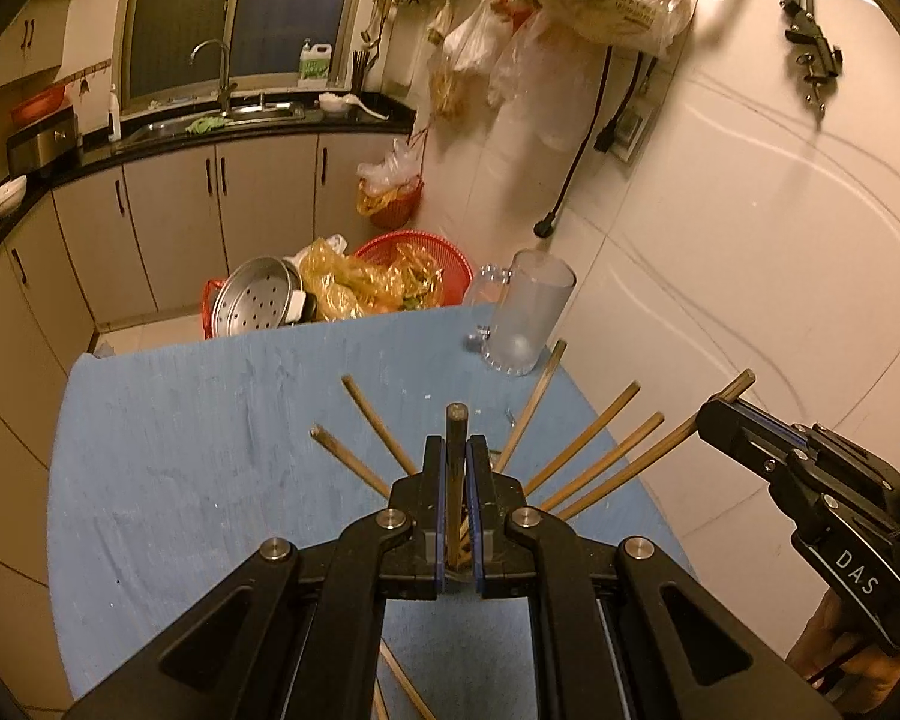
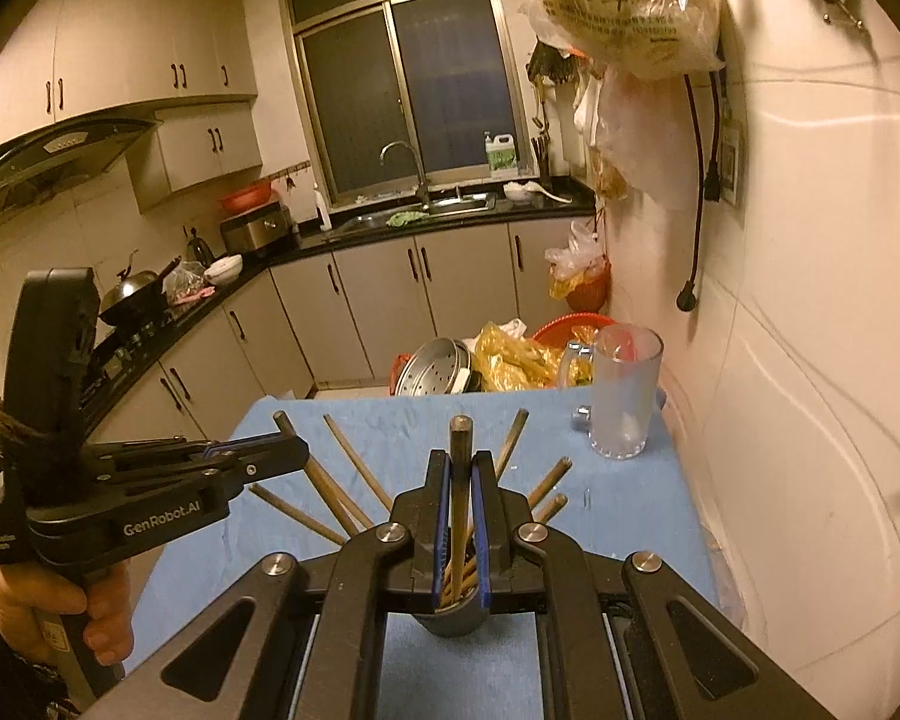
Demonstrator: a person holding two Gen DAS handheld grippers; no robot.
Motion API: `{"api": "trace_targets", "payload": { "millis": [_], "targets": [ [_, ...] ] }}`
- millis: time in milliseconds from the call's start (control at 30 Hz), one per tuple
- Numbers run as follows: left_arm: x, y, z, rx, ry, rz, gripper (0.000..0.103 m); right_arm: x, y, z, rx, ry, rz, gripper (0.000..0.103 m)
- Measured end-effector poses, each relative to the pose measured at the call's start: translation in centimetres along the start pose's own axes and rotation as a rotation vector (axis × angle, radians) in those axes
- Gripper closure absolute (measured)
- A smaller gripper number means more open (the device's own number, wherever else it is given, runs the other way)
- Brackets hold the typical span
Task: Organize utensils
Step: 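Carry both chopsticks upright to the black cup and lower them inside, then open both tools to release the chopsticks into the cup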
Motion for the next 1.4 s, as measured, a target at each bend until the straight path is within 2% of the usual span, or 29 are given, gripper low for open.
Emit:
{"api": "trace_targets", "payload": {
  "millis": [233,800,1300,1400],
  "targets": [
    [-0.9,1.2,-0.2,-0.002,-0.012,-0.036,0.097,-1.4,1.7,0.1,-0.008,-0.007,-0.048,0.095],
    [-0.6,1.3,-0.4,-0.006,-0.027,-0.027,0.097,-3.1,4.8,0.0,-0.023,-0.02,-0.128,0.095],
    [-0.6,1.6,-0.4,0.004,-0.037,-0.039,0.097,-2.3,4.5,0.1,-0.045,0.013,-0.111,0.091],
    [-0.4,1.5,-0.3,0.0,-0.035,-0.035,0.097,-1.9,4.4,0.2,-0.049,0.021,-0.104,0.088]
  ]
}}
Point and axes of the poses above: each gripper's, at about its wrist camera, not at the fingertips, and x roughly against the way its jaws point, z to its right, y to its underside, the point moved 8 cm from there along -x, roughly the way its jaws point, and after that the axes turned 5 degrees about x, right-handed, at the moved point
